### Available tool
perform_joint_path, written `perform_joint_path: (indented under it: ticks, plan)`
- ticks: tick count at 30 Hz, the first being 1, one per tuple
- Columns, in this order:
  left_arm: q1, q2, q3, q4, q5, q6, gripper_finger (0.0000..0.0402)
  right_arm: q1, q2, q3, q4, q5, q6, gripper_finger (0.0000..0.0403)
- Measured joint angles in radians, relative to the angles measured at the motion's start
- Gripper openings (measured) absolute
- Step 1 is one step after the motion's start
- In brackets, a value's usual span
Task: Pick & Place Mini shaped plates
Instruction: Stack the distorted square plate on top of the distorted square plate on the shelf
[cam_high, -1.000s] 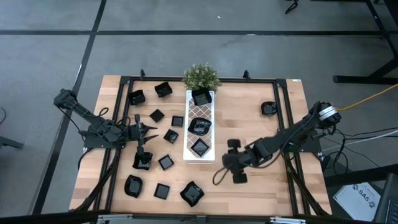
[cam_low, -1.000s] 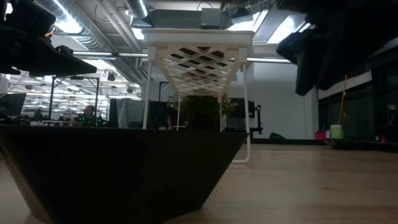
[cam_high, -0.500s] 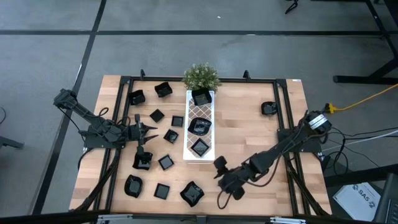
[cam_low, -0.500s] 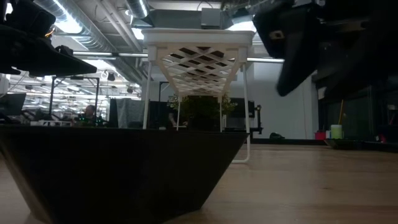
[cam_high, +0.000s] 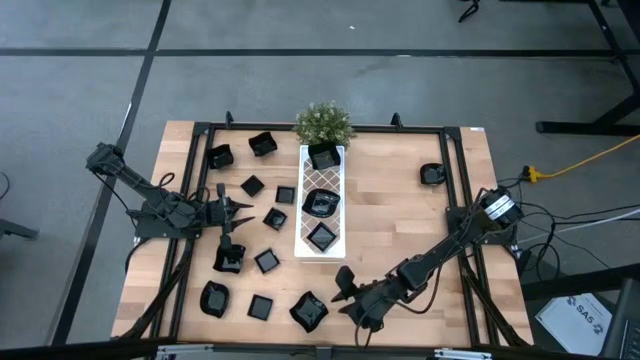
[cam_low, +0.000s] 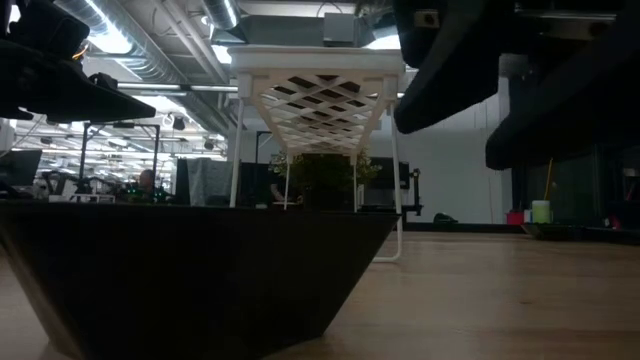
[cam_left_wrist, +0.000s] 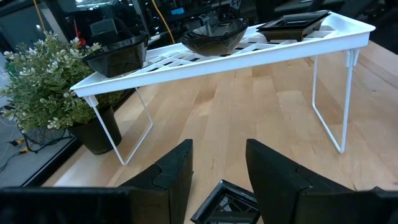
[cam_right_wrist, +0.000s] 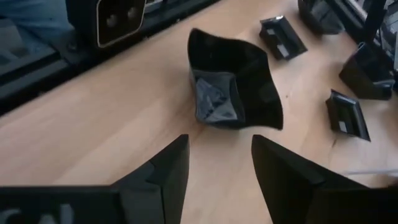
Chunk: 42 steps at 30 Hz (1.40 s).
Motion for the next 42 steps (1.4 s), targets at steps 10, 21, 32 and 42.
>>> perform_joint_path:
  ticks: [10, 21, 32, 42]
  plan:
    - [0.000, 0.000, 0.000, 0.000, 0.000, 0.000, 0.0143, 0.019, 0.077, 0.089, 0.016, 0.000, -0.048, 0.0173]
    - [0.000, 0.000, 0.000, 0.000, 0.000, 0.000, 0.0143, 0.019, 0.140, 0.185, -0.037, 0.000, -0.050, 0.0173]
    - [0.000, 0.000, 0.000, -0.001, 0.000, 0.000, 0.0143, 0.018, 0.211, 0.280, -0.126, 0.000, -0.049, 0.0173]
    - [0.000, 0.000, 0.000, -0.003, 0.000, 0.000, 0.0143, 0.013, 0.235, 0.317, -0.183, 0.019, -0.047, 0.0163]
